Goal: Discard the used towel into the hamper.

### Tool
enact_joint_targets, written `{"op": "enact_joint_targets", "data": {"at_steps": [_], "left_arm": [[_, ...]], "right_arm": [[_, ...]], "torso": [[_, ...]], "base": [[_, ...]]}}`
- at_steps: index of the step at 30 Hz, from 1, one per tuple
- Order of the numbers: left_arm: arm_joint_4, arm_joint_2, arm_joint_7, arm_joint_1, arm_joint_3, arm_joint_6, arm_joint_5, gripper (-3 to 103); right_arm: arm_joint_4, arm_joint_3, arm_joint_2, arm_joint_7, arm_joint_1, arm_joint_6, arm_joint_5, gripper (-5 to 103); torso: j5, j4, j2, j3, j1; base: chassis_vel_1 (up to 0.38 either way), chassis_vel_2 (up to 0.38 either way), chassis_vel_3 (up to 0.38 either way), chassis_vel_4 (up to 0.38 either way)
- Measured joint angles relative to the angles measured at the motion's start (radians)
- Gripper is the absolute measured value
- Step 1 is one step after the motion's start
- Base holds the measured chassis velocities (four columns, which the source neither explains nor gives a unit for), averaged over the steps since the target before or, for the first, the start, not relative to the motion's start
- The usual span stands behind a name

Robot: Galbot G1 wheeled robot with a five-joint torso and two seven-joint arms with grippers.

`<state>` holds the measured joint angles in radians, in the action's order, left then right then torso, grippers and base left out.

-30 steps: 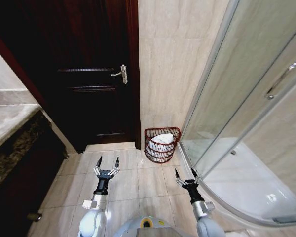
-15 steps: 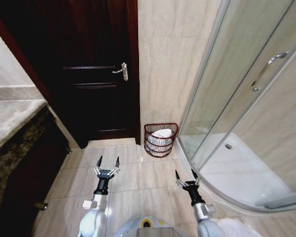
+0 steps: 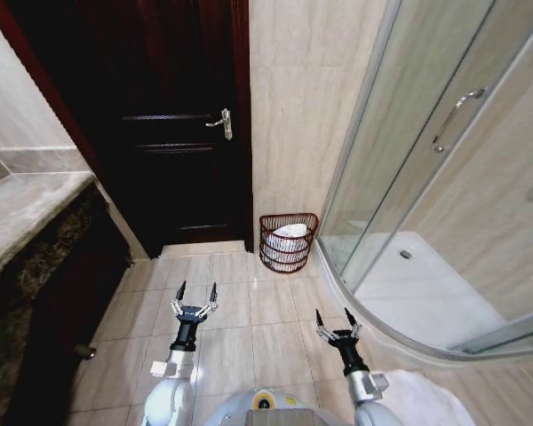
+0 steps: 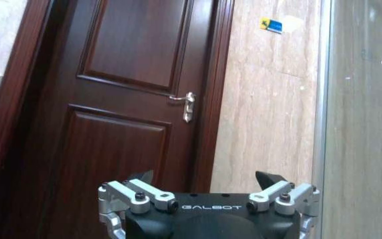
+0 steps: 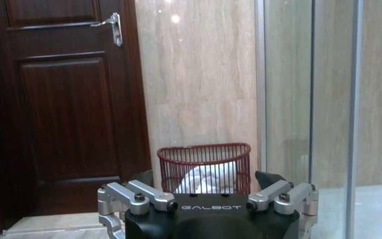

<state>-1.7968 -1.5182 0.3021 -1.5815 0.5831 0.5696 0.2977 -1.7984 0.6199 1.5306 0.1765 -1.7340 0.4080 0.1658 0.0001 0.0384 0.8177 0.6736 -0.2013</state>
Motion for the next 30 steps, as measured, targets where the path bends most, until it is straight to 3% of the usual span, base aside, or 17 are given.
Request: {"op": "enact_joint_targets", "data": {"at_steps": [19, 30], "left_arm": [[0.005, -0.002, -0.015, 0.002, -0.008, 0.0, -0.022, 100], [0.016, -0.003, -0.009, 0.006, -0.013, 0.0, -0.028, 100]], "right_arm": [[0.027, 0.008, 0.013, -0.017, -0.005, 0.046, -0.016, 100], [0.014, -0.004, 0.016, -0.088, -0.008, 0.024, -0.01, 100]], "torso": [[0.0, 0.0, 0.0, 0.0, 0.0], [-0.0002, 0.0, 0.0, 0.0, 0.0]], "base": [[-0.021, -0.037, -0.036, -0.02], [-0.09, -0.1, -0.103, -0.093]]}}
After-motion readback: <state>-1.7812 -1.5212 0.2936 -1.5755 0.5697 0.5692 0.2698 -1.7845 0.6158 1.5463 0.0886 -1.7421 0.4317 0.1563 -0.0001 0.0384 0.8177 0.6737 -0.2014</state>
